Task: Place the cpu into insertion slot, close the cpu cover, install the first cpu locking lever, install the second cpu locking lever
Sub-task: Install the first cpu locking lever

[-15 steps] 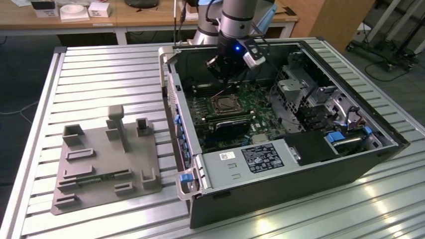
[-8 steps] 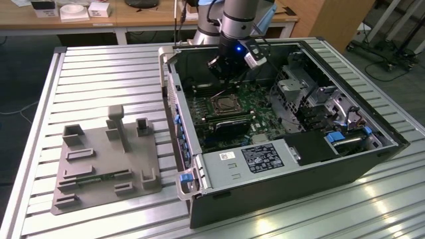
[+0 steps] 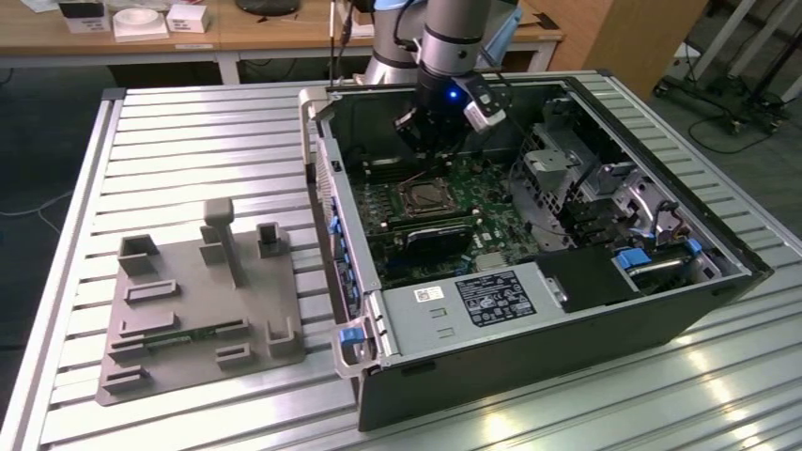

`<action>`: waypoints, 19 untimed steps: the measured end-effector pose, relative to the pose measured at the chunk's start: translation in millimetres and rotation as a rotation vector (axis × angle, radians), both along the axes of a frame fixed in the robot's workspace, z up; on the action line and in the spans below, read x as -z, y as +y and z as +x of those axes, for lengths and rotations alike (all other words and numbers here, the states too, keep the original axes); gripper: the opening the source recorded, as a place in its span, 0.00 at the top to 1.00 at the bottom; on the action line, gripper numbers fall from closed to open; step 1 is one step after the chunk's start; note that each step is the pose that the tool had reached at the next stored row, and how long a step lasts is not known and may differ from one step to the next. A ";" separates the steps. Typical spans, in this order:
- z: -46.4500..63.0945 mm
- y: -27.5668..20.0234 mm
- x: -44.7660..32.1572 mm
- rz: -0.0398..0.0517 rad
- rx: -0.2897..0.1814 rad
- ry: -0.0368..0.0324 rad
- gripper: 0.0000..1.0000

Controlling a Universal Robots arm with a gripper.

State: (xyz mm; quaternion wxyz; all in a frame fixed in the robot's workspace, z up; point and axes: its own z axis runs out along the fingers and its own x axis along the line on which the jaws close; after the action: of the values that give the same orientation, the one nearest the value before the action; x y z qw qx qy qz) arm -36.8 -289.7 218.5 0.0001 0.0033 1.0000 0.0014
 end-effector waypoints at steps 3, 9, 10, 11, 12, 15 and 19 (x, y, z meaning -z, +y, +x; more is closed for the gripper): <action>1.2 0.0 2.4 -0.0008 0.000 0.0000 0.90; 4.0 0.0 6.8 -0.0012 0.000 0.0000 0.90; 4.5 0.0 7.5 -0.0012 0.000 0.0000 0.90; 4.9 0.0 8.1 -0.0014 0.000 0.0001 0.90; 5.2 -0.1 8.7 -0.0018 0.000 0.0003 0.90; 6.2 -0.1 10.7 -0.0014 0.000 0.0000 0.90; 7.1 0.0 12.4 -0.0011 0.000 0.0000 0.90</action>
State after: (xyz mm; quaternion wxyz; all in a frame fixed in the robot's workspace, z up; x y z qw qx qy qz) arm -29.7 -289.7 206.1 0.0001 0.0033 1.0000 0.0008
